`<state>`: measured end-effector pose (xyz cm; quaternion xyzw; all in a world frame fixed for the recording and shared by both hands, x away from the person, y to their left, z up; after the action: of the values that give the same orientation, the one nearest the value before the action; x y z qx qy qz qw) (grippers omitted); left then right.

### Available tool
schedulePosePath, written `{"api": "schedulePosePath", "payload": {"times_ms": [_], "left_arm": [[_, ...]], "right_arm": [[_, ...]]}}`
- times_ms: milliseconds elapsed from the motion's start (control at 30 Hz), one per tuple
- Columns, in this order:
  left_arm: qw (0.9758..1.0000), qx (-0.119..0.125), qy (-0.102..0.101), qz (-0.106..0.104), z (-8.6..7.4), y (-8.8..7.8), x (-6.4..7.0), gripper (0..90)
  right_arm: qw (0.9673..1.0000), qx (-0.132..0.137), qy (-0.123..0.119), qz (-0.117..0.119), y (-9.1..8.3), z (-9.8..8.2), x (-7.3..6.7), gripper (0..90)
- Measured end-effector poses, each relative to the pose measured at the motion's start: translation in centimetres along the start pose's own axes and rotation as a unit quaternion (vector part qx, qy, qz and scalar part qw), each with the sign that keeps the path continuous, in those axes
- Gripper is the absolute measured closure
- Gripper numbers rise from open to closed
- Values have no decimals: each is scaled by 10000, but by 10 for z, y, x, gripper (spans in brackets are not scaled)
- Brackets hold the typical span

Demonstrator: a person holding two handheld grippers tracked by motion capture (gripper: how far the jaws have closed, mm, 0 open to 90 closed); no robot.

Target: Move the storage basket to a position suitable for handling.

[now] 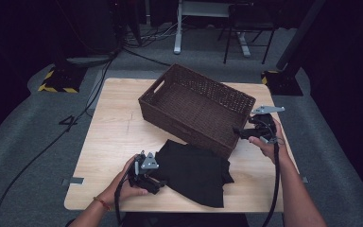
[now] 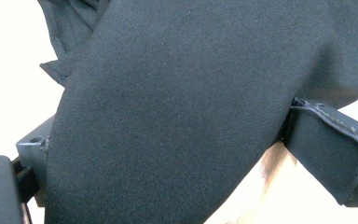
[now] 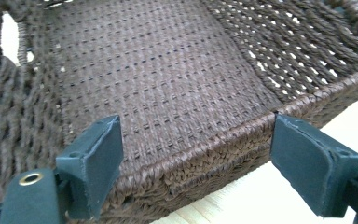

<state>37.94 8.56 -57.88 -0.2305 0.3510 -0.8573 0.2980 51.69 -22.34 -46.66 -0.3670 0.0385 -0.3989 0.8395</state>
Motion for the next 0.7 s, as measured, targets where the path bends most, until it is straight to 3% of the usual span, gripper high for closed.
{"api": "schedulePosePath", "payload": {"times_ms": [100, 200, 233, 400, 600, 700], "left_arm": [[10000, 5, -6, -1, 0, 0, 1, 55], [10000, 2, -1, 5, -1, 0, 1, 55], [10000, 1, 6, 6, -1, -1, 1, 54], [10000, 7, -17, 12, -1, -1, 2, 54], [10000, 11, -23, 14, -2, -1, 3, 54], [10000, 12, -21, 15, -2, -1, 3, 54]], "right_arm": [[9994, -94, -196, -277, -3, 3, -9, 206], [9991, -102, -293, -302, -7, 4, -19, 188], [9989, -86, -250, -378, -10, 3, -26, 239], [9987, -86, 96, -489, -14, -2, -32, 253], [9982, -334, 48, -491, -22, -13, -22, 252], [9959, -553, 49, -716, -31, -28, 1, 266]]}}
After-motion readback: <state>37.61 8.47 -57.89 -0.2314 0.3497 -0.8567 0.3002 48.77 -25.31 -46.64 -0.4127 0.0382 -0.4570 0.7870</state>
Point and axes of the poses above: each handheld gripper's, and its own axes: y roughly forward along the jaws, z roughly out of its top, x roughly to its right, the point moved 10 cm from there along y, roughly forward along the jaws, and after that the axes turned 15 degrees about -y, right-handed, at the moved point
